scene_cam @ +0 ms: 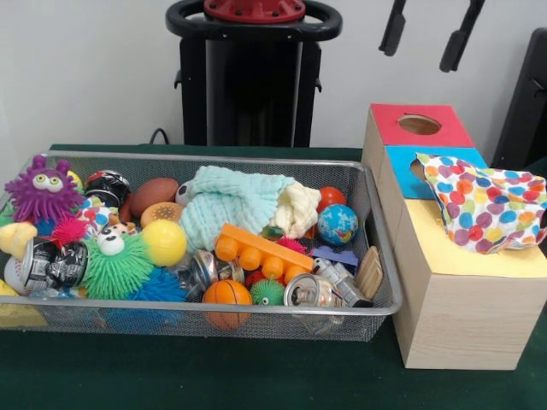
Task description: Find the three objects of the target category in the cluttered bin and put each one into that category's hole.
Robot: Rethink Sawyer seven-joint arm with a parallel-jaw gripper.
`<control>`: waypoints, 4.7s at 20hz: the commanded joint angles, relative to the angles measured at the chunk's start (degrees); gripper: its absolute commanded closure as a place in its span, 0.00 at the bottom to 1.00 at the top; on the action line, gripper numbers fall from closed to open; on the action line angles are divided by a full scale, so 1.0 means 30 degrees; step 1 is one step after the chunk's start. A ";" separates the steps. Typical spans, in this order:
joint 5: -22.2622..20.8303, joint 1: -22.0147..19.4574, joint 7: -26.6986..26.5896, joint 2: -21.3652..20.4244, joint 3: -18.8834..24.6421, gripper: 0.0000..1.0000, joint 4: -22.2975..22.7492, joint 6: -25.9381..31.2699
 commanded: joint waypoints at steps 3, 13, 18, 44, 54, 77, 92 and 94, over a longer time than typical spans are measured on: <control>-0.1666 -0.1494 -0.2494 -0.1468 0.1000 0.00 0.2349 0.0756; -0.1378 -0.2849 -0.1898 -0.2139 0.2337 0.00 0.5031 -0.1362; -0.1585 -0.2806 -0.1281 -0.1768 0.2313 0.00 0.4396 -0.0617; -0.2156 -0.3371 0.0494 0.1399 0.3170 0.00 0.3407 -0.3244; -0.1242 -0.4345 -0.0567 0.2033 0.4714 0.00 0.2796 -0.3617; -0.1740 -0.7239 -0.2466 0.1061 0.7380 0.00 0.3067 -0.1848; -0.2381 -0.7502 -0.2032 0.0940 0.7583 0.00 0.3404 -0.2193; -0.2248 -0.7724 -0.2135 0.0941 0.7789 0.00 0.3765 -0.2532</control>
